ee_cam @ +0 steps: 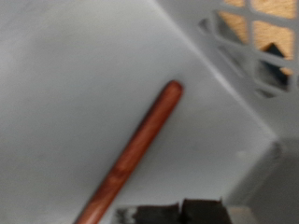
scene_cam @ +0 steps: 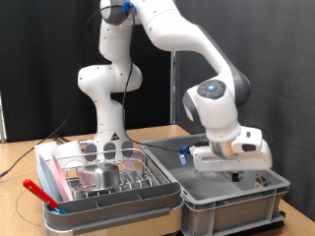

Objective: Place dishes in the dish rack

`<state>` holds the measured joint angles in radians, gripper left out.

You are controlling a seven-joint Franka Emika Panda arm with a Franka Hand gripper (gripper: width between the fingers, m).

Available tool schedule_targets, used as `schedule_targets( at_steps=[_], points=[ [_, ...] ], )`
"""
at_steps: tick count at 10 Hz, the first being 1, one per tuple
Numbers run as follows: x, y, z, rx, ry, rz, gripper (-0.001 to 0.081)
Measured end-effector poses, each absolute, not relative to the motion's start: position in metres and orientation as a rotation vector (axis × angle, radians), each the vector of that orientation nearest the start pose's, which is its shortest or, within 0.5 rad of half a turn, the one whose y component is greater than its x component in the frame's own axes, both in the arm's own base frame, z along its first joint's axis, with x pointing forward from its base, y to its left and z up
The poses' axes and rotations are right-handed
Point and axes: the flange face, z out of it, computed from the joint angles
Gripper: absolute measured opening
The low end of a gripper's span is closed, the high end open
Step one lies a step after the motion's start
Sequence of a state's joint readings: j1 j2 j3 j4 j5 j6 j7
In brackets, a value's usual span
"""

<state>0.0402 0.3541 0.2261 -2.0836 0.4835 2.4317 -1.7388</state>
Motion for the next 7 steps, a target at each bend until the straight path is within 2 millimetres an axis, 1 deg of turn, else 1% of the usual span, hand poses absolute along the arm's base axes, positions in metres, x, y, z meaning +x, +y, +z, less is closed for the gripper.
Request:
schedule_targets(
  at_steps=[1,3,4,5,6,7],
  points=[
    [0.564,0.154,0.257,2.318,2.484,0.36,0.0001],
    [0.558,0.154,0.25,2.279,2.498,0.252,0.0001],
    [0.554,0.155,0.247,2.272,2.495,0.213,0.0072],
    [0.55,0.155,0.242,2.276,2.487,0.173,0.0256],
    [0.547,0.157,0.237,2.284,2.472,0.153,0.0256],
    [0.544,0.159,0.231,2.288,2.456,0.151,0.0391]
  ],
)
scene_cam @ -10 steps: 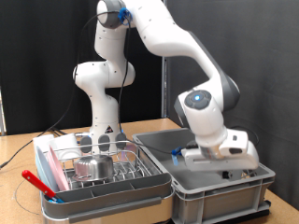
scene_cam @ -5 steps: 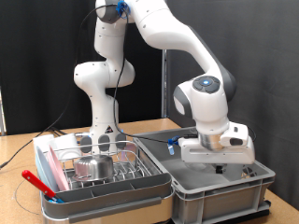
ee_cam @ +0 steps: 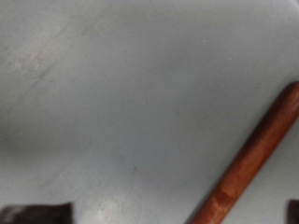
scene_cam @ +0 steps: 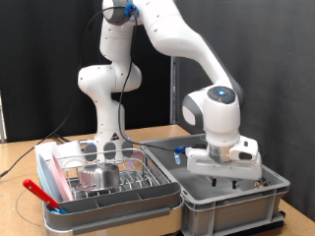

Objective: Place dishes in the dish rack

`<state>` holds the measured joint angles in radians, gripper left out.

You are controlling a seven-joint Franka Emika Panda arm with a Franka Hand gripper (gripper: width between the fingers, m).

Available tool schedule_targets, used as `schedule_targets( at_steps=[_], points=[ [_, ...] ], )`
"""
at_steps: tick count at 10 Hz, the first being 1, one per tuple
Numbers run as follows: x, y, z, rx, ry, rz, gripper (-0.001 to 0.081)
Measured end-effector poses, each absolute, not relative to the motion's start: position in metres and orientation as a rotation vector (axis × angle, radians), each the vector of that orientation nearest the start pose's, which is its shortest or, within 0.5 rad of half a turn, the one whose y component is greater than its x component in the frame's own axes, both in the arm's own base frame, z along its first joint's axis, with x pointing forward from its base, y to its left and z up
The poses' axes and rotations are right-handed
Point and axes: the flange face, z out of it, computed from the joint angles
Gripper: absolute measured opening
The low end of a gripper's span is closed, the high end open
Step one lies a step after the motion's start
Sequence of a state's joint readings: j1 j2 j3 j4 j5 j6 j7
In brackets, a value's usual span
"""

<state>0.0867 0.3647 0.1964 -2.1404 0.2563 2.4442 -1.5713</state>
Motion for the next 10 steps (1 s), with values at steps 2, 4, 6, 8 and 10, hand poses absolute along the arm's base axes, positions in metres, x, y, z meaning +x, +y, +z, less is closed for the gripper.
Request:
schedule_targets(
  at_steps=[2,4,6,8,10],
  points=[
    [0.539,0.162,0.22,2.274,2.413,0.186,0.0576],
    [0.537,0.165,0.208,2.254,2.364,0.191,0.0718],
    [0.536,0.164,0.19,2.27,2.326,0.127,0.0792],
    [0.543,0.16,0.172,2.292,2.288,0.082,0.0806],
    [0.551,0.159,0.167,2.32,2.259,0.076,0.0806]
  ],
)
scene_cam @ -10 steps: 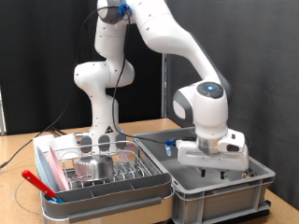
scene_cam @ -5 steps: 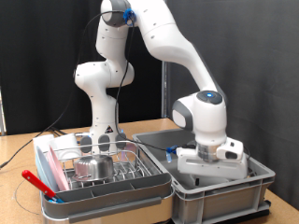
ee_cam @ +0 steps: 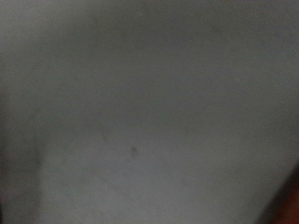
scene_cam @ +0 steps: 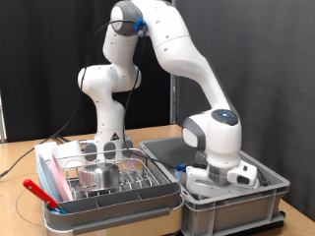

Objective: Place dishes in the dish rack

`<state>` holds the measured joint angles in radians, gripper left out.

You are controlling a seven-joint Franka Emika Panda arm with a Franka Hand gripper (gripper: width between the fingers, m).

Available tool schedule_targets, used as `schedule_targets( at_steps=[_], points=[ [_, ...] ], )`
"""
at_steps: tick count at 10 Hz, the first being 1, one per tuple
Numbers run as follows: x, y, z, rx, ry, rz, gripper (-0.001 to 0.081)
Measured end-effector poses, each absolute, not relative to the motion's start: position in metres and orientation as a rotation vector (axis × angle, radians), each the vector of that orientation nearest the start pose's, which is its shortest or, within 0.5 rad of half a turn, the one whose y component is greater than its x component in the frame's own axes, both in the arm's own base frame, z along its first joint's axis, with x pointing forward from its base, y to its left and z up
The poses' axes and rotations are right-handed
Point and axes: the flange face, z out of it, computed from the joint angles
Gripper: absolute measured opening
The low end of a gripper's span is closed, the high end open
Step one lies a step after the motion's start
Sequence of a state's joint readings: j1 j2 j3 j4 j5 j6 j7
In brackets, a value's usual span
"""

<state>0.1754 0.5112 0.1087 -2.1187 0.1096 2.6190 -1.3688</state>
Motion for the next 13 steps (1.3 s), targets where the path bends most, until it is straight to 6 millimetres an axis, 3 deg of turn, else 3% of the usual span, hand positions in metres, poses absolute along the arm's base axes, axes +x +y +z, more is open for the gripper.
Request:
schedule_targets(
  at_steps=[5,6,7,8,9,11,12,13],
  points=[
    [0.5551,0.1592,0.1667,-2.156,-2.124,-0.032,0.0779],
    [0.5555,0.1592,0.1667,-2.154,-2.122,-0.026,0.0644],
    [0.5556,0.1592,0.1666,-2.153,-2.122,-0.026,0.0644],
    [0.5557,0.1592,0.1666,-2.152,-2.123,-0.026,0.0509],
    [0.5557,0.1592,0.1666,-2.151,-2.124,-0.026,0.0509],
    [0.5557,0.1592,0.1665,-2.15,-2.122,-0.028,0.0189],
    [0.5554,0.1592,0.1664,-2.151,-2.109,-0.026,0.0189],
    [0.5551,0.1587,0.1664,-2.147,-2.088,-0.016,0.008]
  ],
)
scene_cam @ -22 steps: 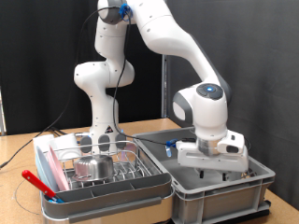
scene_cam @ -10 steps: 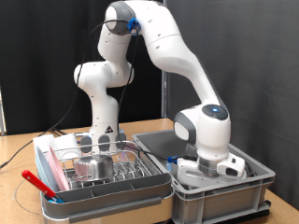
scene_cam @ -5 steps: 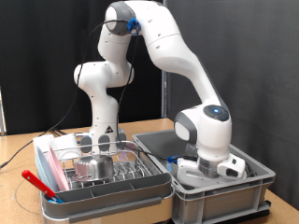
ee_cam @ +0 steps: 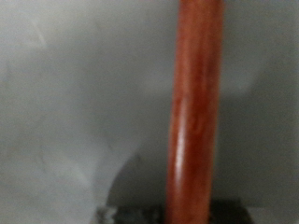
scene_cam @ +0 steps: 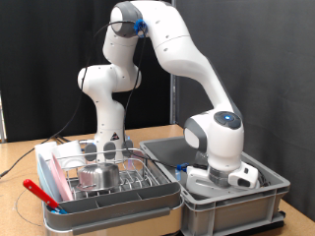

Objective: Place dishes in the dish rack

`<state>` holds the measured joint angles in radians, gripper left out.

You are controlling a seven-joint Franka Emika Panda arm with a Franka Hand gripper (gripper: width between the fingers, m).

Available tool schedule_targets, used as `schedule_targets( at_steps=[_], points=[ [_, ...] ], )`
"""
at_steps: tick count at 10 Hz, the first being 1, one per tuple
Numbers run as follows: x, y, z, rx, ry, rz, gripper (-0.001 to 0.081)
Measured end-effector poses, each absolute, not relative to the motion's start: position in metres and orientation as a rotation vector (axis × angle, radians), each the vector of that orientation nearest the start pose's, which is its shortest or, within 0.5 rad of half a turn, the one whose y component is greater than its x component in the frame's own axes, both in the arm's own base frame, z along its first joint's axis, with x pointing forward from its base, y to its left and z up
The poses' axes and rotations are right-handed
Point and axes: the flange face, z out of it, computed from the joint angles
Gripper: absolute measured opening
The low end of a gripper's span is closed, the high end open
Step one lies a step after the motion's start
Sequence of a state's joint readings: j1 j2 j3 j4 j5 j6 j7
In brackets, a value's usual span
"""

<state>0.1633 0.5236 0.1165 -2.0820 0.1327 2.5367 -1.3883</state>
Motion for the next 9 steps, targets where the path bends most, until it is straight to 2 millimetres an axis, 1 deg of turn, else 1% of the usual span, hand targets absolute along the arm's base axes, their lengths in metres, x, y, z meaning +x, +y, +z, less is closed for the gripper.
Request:
schedule_targets(
  at_steps=[4,6,7,9],
  points=[
    [0.555,0.156,0.167,-2.085,-1.996,-0.013,0.008],
    [0.555,0.154,0.175,-2.035,-1.923,-0.03,0.008],
    [0.556,0.154,0.183,-2.006,-1.891,-0.05,0.0075],
    [0.561,0.149,0.212,-1.953,-1.828,-0.112,0.0075]
  ],
)
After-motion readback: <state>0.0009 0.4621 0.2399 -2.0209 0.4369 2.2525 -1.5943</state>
